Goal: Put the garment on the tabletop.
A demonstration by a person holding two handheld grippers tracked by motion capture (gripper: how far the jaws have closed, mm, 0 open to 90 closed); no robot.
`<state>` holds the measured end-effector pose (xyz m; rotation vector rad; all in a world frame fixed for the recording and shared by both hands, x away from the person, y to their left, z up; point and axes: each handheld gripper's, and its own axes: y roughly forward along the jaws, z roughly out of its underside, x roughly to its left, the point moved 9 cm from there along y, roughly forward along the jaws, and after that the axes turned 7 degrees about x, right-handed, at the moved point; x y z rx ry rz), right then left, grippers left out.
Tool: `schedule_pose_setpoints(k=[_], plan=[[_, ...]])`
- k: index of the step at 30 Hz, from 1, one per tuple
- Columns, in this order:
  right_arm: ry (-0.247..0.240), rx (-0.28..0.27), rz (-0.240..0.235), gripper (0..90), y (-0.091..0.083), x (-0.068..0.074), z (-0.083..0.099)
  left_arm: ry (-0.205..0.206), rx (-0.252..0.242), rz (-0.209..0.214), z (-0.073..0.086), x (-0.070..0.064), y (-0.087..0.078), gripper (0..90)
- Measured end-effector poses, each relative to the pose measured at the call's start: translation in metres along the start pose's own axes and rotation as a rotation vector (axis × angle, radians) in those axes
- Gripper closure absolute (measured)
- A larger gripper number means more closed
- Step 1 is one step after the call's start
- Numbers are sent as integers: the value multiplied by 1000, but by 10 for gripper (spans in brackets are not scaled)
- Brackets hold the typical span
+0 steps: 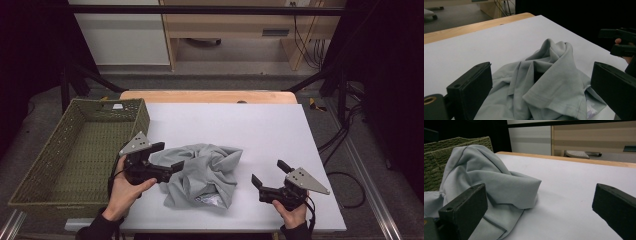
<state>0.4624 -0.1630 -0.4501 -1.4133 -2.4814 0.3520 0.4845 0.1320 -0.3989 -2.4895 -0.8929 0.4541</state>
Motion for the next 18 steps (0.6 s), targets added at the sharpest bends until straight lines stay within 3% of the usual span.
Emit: schedule_pose_setpoints(k=[7, 18], plan=[[-9, 2, -1, 3, -1, 0, 0, -18, -39, -9, 14, 2, -9, 40], [-3, 9, -6, 4, -2, -2, 1, -41, -62, -32, 33, 14, -18, 48]])
